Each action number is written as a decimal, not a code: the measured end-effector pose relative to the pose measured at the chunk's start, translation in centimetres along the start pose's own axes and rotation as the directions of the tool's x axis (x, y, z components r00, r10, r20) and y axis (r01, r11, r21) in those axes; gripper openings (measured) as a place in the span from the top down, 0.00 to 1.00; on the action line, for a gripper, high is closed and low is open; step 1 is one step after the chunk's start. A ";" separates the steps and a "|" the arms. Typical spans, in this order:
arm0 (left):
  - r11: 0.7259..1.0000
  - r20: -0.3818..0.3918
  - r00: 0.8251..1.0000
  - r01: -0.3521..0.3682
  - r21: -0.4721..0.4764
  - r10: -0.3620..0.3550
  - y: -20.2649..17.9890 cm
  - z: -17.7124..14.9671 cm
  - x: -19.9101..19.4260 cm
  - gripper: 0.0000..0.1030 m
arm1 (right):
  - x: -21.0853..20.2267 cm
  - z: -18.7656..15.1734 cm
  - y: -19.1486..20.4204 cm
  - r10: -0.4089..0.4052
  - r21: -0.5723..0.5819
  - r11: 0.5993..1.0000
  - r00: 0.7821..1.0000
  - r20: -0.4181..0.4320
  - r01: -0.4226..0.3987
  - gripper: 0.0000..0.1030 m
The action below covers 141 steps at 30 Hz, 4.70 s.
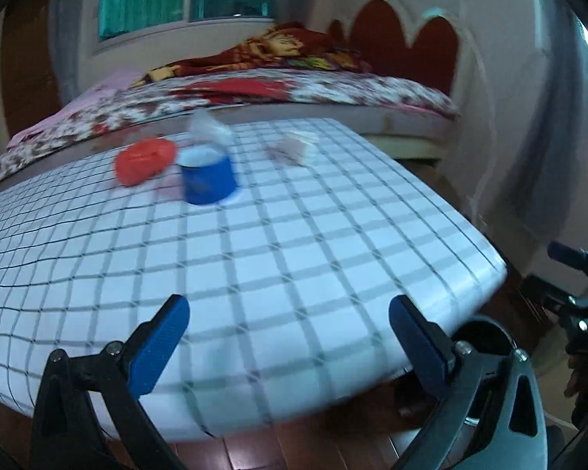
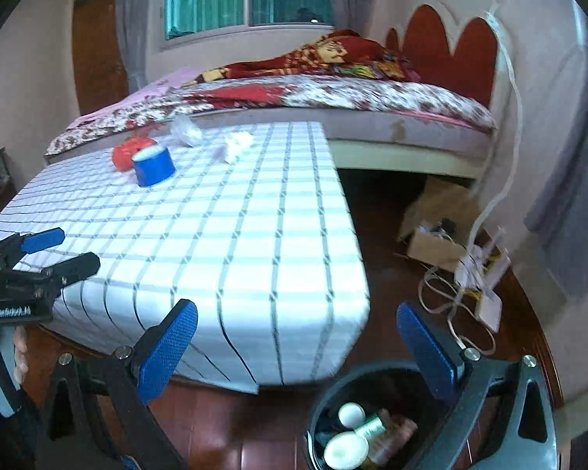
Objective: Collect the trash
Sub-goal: 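Move both tools back to the table toward the blue cup and white tissue, then grasp the blue cup with the left gripper while the right grasps the white tissue, then carry blue cup and white tissue toward the black bin, then lower both tools over the black bin and open both grippers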
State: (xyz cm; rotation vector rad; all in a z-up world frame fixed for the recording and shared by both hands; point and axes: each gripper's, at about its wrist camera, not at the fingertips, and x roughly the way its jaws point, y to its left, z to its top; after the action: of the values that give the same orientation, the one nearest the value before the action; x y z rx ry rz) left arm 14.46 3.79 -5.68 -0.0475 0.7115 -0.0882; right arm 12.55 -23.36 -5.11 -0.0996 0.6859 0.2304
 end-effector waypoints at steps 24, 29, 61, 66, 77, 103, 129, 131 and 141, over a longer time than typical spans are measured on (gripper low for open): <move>0.998 -0.085 0.996 -0.039 -0.052 0.035 6.3 10.4 16.5 0.20 | 25.8 18.3 7.4 0.115 -0.101 0.986 0.983 -0.142 -0.130 0.22; 0.997 -0.113 0.993 -0.044 -0.064 0.037 6.5 10.8 17.4 0.23 | 29.5 19.6 7.4 0.170 -0.024 0.984 0.963 -0.209 -0.178 0.46; 0.998 0.099 0.994 -0.040 0.043 0.036 -0.2 3.0 0.5 0.26 | 4.7 8.9 5.7 0.160 -0.092 0.984 0.985 0.061 -0.154 0.75; 0.999 0.118 0.993 -0.013 0.046 0.007 -1.8 1.8 -2.1 0.26 | 1.4 6.9 5.6 0.146 -0.084 0.987 0.986 0.075 -0.140 0.75; 0.998 0.146 0.989 0.009 0.056 -0.017 -3.3 -0.3 -5.7 0.26 | -4.9 3.4 5.5 0.113 -0.076 0.992 0.986 0.119 -0.105 0.75; 0.964 0.117 0.975 0.163 0.210 -0.190 -14.1 -2.5 -5.2 0.25 | -9.2 -4.3 -5.6 -0.052 0.103 0.994 0.994 0.095 0.042 0.75; 0.870 -0.135 0.928 0.373 0.322 -0.348 -23.9 -7.7 1.3 0.26 | -6.1 -14.4 -14.2 -0.102 0.171 0.977 0.986 -0.135 0.124 0.75; 0.865 -0.156 0.925 0.380 0.329 -0.347 -24.2 -8.2 1.9 0.25 | -5.5 -15.2 -14.7 -0.092 0.176 0.977 0.983 -0.156 0.119 0.75; 0.852 -0.296 0.895 0.421 0.310 -0.334 -25.8 -10.5 5.7 0.25 | -1.6 -18.4 -16.0 -0.046 0.158 0.983 0.964 -0.262 0.090 0.75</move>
State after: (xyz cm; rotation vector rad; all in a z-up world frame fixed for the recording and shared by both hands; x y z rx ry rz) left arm 10.23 -22.57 -15.48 0.1865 0.9037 -0.6191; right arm 3.91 -42.19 -17.95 0.0094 0.9569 0.0926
